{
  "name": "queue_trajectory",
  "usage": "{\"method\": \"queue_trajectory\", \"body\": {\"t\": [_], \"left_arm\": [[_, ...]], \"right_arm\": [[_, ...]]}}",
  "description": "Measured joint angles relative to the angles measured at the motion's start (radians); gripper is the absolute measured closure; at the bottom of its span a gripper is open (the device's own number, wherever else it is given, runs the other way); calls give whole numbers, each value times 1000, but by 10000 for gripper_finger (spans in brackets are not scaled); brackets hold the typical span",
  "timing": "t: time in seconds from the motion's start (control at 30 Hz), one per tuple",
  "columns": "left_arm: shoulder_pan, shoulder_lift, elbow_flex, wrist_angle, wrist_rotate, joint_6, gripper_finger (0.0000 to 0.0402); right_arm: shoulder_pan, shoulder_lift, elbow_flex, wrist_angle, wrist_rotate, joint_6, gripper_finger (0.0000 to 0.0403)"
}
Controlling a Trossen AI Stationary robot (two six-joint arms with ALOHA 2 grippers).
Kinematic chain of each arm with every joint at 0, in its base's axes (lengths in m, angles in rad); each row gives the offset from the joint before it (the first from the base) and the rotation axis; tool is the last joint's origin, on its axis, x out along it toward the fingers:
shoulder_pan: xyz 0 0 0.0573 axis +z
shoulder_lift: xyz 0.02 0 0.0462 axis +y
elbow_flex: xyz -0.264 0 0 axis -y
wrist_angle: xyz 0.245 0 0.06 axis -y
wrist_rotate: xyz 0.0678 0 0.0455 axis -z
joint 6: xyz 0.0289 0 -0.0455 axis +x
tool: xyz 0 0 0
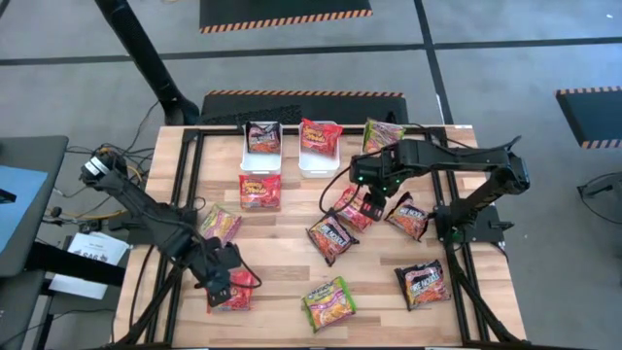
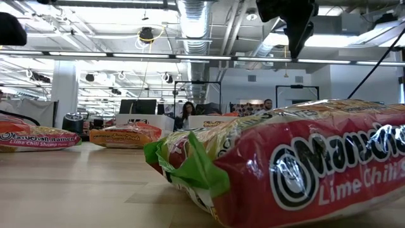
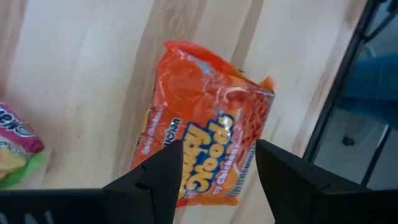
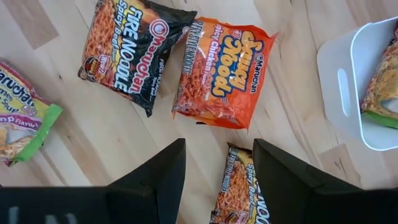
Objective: Sort Maruchan noodles
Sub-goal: Put the orange noodle pack into the middle white bin
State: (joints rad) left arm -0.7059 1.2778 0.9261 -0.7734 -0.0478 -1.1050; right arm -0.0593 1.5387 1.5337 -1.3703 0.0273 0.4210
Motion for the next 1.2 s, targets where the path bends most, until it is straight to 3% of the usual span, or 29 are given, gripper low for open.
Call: {"method": "queue_trajectory", "body": {"t": [0.37, 1.2], "left_arm": [[-48, 0, -108, 159, -19, -85, 215], [-60, 25, -196, 190, -38, -64, 215]], "right_arm": [[0, 0, 0, 18, 2, 0, 193], [0, 0, 0, 31, 3, -1, 193]]}}
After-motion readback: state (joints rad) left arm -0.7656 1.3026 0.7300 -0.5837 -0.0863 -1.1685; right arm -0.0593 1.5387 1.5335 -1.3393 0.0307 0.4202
